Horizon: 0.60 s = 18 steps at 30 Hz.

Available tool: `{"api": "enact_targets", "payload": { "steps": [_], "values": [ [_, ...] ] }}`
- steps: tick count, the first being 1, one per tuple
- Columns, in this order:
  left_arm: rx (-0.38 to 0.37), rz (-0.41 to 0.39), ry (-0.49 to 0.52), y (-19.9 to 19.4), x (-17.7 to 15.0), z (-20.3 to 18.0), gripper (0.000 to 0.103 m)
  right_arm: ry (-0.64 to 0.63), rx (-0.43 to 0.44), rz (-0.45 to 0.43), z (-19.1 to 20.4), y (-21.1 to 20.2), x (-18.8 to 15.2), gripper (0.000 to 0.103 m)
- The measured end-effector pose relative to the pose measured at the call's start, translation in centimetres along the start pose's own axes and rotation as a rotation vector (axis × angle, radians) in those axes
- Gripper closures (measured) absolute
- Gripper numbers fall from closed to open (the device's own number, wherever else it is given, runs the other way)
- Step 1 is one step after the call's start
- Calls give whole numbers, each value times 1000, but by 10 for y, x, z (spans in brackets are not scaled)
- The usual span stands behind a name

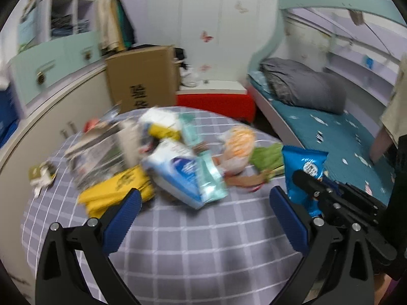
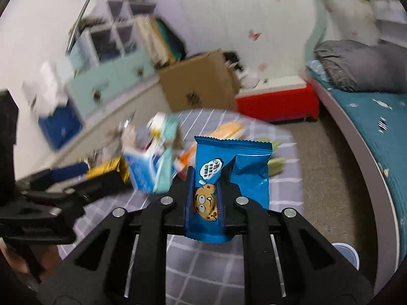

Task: Collect trash
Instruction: 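Grasp the orange-patterned bread bag with the left tool while the right tool holds the blue packet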

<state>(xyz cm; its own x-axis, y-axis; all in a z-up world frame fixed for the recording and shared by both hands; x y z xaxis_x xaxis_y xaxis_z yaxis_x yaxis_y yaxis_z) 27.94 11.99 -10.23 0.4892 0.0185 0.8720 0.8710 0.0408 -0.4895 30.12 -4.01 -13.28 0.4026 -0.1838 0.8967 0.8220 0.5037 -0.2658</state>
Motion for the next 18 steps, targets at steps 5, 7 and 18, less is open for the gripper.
{"api": "enact_targets", "payload": {
  "steps": [5,7,18],
  "values": [
    [-35,23,140,40,29,-46,4,111,-84,-45,-51,-1,19,87],
    [-42,57,162,61,33,-55,4,134,-104,-52,-66,2,22,87],
    [-36,288,125,160,10,-63,65,190,-91,-5,-101,33,15,87]
  ]
}}
Point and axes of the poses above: each gripper's, at about its wrist camera, not at the fingertips, and y roughly the way its jaws point, z to its left, x to its top, the point moved 4 cm from there along y, roughly the way its jaws point, and after that the axes turned 12 degrees about -z, right-handed, at the moved point
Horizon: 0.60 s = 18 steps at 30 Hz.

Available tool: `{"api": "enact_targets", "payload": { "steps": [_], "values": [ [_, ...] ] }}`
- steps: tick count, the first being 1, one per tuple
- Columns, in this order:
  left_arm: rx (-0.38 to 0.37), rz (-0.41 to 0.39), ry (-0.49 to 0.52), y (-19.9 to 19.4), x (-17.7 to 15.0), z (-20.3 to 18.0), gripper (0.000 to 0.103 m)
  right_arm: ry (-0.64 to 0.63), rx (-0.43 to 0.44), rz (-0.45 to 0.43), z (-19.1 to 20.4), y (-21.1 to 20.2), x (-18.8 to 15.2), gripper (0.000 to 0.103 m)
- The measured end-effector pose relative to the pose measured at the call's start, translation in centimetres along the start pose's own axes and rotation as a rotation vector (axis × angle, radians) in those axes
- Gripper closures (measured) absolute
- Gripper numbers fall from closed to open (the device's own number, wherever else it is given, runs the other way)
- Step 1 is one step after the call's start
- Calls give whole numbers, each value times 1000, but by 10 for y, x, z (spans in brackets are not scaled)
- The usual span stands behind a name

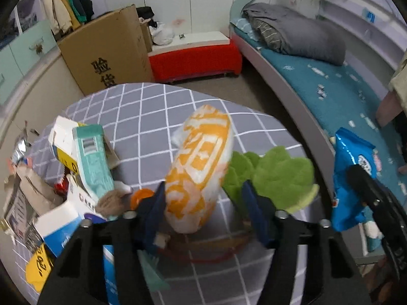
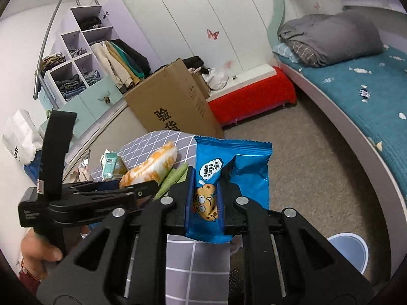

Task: Collect trash
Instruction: 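Grasp the orange-patterned bread bag with the left tool while the right tool holds the blue packet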

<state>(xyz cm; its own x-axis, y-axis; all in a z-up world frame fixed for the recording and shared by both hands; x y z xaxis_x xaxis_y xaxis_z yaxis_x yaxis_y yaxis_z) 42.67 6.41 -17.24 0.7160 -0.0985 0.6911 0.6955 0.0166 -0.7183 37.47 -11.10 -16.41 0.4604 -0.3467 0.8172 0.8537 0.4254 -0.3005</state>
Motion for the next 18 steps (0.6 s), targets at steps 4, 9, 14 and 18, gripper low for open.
{"api": "enact_targets", "payload": {
  "steps": [4,9,14,18],
  "values": [
    [-24,-60,-46,-13,11,4,71,13,22,6,0,2,-2,87],
    [-31,-221,-87,-68,20,3,73,42,49,-19,-1,-11,0,87],
    [-140,-287,-48,-110,10,-51,73,77,11,-74,-27,-49,3,87],
    [-256,-243,0,-109,-18,-117,73,112,-99,-105,-75,-90,-13,87]
  ]
}}
Point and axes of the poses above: each gripper's, at about its wrist camera, not at the fingertips, and y roughly the way its jaws point, z to its left, x to its top, the point moved 4 cm from there along y, roughly the way its jaws point, and after that the axes turned 12 degrees about -z, right-handed, at the moved point
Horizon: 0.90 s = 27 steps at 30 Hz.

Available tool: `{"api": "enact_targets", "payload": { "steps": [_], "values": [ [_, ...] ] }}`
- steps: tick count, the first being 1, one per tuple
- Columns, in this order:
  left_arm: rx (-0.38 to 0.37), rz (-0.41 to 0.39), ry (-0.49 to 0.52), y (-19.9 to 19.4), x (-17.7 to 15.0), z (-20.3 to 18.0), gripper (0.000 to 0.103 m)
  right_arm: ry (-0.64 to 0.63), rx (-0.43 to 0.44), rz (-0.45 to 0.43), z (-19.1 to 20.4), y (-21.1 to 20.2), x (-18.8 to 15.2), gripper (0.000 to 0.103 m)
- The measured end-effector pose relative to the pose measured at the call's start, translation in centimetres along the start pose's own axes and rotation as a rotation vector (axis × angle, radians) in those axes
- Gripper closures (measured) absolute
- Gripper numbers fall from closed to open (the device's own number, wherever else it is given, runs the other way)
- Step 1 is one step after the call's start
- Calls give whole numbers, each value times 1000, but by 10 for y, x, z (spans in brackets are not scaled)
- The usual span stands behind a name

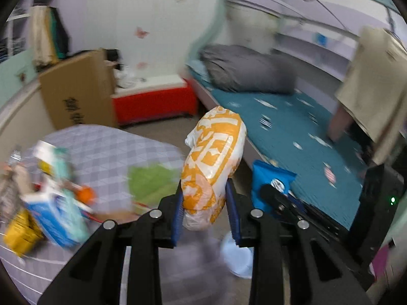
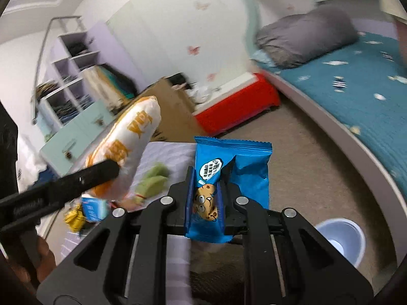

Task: Collect trash
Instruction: 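Grasp the orange-patterned bread bag with the left tool while the right tool holds the blue packet, then carry both items over the blue basin and open both tools to drop them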

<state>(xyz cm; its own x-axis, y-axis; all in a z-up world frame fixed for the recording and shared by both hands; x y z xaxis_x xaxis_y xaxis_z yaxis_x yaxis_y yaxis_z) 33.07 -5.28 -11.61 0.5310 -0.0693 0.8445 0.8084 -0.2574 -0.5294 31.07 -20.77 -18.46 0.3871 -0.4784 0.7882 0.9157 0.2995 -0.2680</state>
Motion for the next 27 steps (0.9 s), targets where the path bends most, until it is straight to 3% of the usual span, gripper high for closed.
{"api": "enact_targets", "payload": {
  "steps": [5,11,15,21,23,24,25,27],
  "values": [
    [-104,134,11,49,-66,-65,73,54,-195,44,-85,-30,-37,87],
    [-156,376,11,136,-156,-110,73,172,-398,184,-198,-29,-116,86],
    [-169,544,-6,196,-220,-117,73,264,-455,281,-248,-10,-165,86],
    [-129,669,-57,252,-286,-109,73,311,-497,386,-291,29,-209,85],
    [-145,694,-79,264,-299,-109,73,304,-510,427,-300,43,-218,76],
    [-149,699,-84,267,-303,-107,73,315,-509,442,-303,48,-221,60],
    [-154,706,-92,271,-309,-106,73,319,-510,442,-306,44,-226,51],
    [-155,721,-117,276,-319,-103,73,303,-530,456,-308,47,-231,48]
  ]
}}
Point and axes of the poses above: each gripper's, at about its wrist camera, not at the fingertips, and y roughly the way its jaws point, z to its left, x to its top, the point moved 4 cm from there along y, roughly the way its jaws point, and after that the axes turned 12 degrees about -z, right-handed, at the moved point
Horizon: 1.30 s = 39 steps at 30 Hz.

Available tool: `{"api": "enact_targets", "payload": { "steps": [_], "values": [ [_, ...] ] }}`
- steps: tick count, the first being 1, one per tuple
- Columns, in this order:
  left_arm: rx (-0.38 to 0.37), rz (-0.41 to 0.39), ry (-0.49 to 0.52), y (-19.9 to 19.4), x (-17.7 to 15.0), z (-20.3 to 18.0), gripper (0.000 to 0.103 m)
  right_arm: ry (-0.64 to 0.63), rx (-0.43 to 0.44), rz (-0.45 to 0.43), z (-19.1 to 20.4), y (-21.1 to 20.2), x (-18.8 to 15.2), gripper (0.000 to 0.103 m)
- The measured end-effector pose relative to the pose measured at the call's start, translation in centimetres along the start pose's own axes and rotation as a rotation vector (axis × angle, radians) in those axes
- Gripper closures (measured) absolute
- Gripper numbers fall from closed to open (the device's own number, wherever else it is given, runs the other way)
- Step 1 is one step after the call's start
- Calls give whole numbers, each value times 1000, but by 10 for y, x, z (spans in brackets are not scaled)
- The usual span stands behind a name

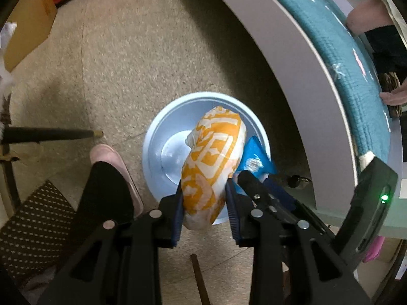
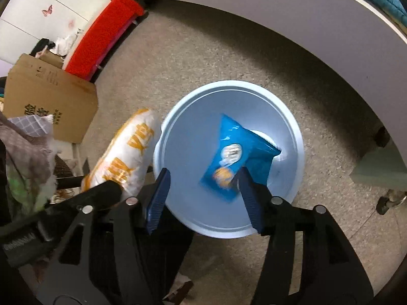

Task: Collect trash
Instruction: 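Carry both items over the blue basin and open both tools to drop them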

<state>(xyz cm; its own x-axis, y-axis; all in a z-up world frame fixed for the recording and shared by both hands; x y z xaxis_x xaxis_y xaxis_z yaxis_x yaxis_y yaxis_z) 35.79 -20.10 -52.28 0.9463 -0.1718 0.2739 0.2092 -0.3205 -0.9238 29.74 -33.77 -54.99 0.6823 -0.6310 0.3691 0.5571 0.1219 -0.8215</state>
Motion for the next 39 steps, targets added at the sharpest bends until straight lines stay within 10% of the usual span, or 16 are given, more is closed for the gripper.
{"api": "enact_targets", "payload": {
  "steps": [17,23,39],
  "values": [
    [-27,21,9,26,-11,-3,68,49,-91,-93,-18,-37,-6,48],
    [-54,-51,-22,-6,-2,-11,29,59,-75,-153,-20,-71,3,47],
    [22,-299,120,-156,-10,-44,29,-4,53,-316,28,-191,6,45]
  ]
}}
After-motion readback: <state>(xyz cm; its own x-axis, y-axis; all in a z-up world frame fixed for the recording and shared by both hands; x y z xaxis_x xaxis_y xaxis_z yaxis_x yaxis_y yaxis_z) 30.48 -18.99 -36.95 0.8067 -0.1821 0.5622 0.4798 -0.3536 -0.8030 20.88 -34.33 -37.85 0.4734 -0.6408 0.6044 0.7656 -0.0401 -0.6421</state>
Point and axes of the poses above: each gripper's, at about its wrist camera, not at the fingertips, and y roughly the way its jaws point, z to its left, x to its top, the point moved 4 cm from there along y, roughly the way its jaws point, and after that the axes turned 12 degrees about -z, right-handed, at the moved point
